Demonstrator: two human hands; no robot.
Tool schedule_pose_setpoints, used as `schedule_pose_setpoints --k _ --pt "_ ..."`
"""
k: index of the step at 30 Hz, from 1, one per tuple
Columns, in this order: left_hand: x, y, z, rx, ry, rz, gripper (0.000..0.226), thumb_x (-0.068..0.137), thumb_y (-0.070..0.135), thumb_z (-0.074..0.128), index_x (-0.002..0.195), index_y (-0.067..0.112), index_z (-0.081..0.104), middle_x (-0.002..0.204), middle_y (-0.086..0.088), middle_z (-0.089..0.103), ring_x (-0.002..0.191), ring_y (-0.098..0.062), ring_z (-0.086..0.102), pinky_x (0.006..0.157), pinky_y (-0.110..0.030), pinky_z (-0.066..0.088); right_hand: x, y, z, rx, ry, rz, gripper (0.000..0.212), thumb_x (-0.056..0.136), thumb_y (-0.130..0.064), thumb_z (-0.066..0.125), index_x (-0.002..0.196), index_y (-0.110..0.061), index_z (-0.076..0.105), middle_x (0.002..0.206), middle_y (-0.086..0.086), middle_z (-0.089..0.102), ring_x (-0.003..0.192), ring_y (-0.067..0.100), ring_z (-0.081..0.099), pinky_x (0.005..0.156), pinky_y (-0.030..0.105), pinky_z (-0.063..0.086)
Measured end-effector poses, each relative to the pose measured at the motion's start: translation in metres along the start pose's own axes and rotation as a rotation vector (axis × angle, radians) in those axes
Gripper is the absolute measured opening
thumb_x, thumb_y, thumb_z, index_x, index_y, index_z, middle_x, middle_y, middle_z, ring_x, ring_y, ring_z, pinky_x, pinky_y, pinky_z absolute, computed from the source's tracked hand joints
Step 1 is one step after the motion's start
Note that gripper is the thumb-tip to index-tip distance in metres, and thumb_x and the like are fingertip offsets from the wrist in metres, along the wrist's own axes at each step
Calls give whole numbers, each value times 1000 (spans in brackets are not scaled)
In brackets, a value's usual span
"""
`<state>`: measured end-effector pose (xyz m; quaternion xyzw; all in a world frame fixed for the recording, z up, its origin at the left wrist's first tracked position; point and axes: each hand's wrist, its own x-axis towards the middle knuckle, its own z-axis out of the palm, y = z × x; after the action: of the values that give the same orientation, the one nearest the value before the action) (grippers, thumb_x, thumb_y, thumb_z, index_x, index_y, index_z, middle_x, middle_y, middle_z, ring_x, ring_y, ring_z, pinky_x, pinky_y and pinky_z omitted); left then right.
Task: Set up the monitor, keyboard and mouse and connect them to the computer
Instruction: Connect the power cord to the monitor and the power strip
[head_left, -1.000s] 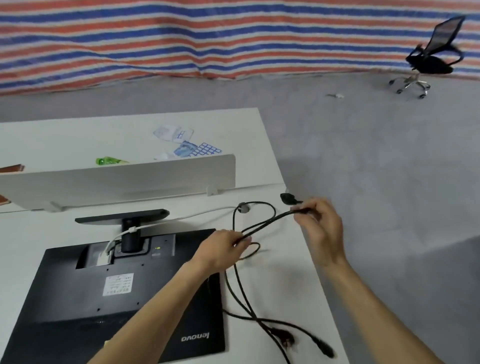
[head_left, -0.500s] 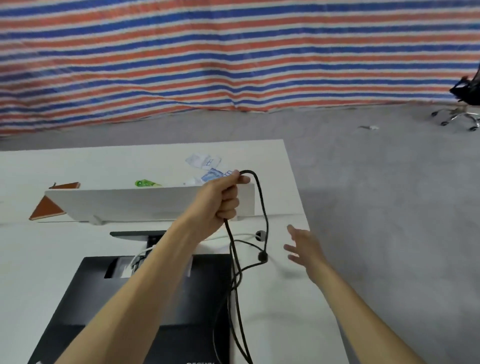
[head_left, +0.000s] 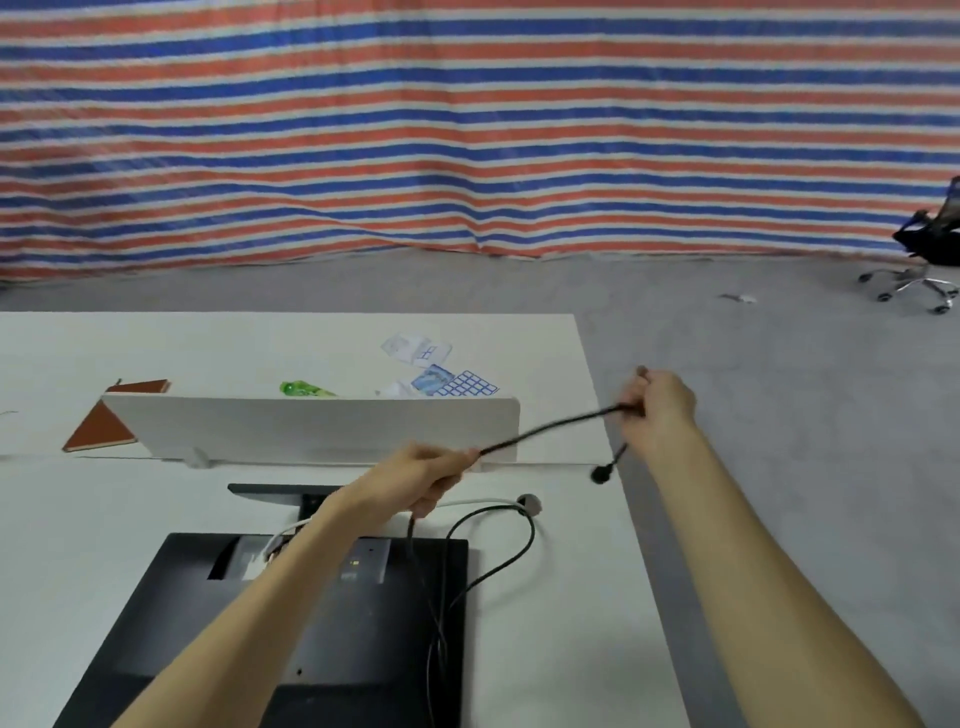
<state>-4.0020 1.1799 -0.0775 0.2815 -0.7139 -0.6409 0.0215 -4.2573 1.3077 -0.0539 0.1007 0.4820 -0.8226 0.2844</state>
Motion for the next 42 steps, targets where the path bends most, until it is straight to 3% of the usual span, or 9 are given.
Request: schedule_pose_setpoints --k 6,9,14,19,24,29,33,39,42 --pt "-25 -17 -55 -189 88 -39 39 62 45 80 64 19 51 61 4 13 52 -13 9 40 -19 16 38 30 -70 -714 -2 128 20 100 -7 44 91 -3 62 51 -1 38 24 5 19 28 16 15" --pt "-23 28 -56 -368 98 94 19 77 30 73 82 12 71 61 5 16 51 -10 8 39 -19 8 41 61 -73 -692 -11 79 21 100 -16 52 99 -2 68 45 -5 34 28 6 18 31 17 16" --pt "-7 70 -36 -415 128 192 24 99 26 53 109 12 69 61 7 28 50 -9 12 42 -21 9 41 64 -50 -527 -5 -74 12 92 -20 63 84 -15 71 55 -5 39 31 8 22 35 17 19" --pt "26 36 -12 4 252 69 30 104 33 49 102 16 73 66 4 47 43 -8 27 39 -20 18 42 58 -50 -674 -109 -166 23 101 -15 48 90 -20 67 57 -7 48 38 7 25 38 15 18" --pt "44 -49 20 514 195 -116 20 96 33 54 98 18 67 78 5 65 64 -14 56 53 -21 43 40 83 -87 -850 -85 -191 25 104 -12 38 115 -18 60 95 -6 70 51 14 48 34 12 30" --pt "53 -132 51 589 58 -301 29 96 33 49 108 14 67 84 0 64 69 -18 59 53 -23 48 23 123 -136 -1018 -76 18 31 102 -9 35 124 -27 49 108 -10 68 66 17 61 42 16 33" --pt "66 -175 72 693 -50 -381 46 95 41 47 137 24 55 135 -3 56 112 -23 60 91 -34 53 20 149 -174 -1149 1 137 32 97 -8 38 120 -21 56 100 0 68 63 17 50 46 26 34" --pt "88 -199 91 711 -21 -417 62 100 44 41 156 26 22 158 -5 29 132 -29 49 98 -39 45 8 152 -177 -1279 -105 9 19 100 -33 51 101 -25 69 87 1 66 73 13 56 60 26 42" --pt "96 -204 91 716 -46 -413 49 102 39 35 151 32 35 138 -4 55 119 -25 57 92 -38 49 8 133 -149 -1180 -176 -188 20 103 -29 51 94 -30 69 86 5 66 72 12 52 63 18 42"
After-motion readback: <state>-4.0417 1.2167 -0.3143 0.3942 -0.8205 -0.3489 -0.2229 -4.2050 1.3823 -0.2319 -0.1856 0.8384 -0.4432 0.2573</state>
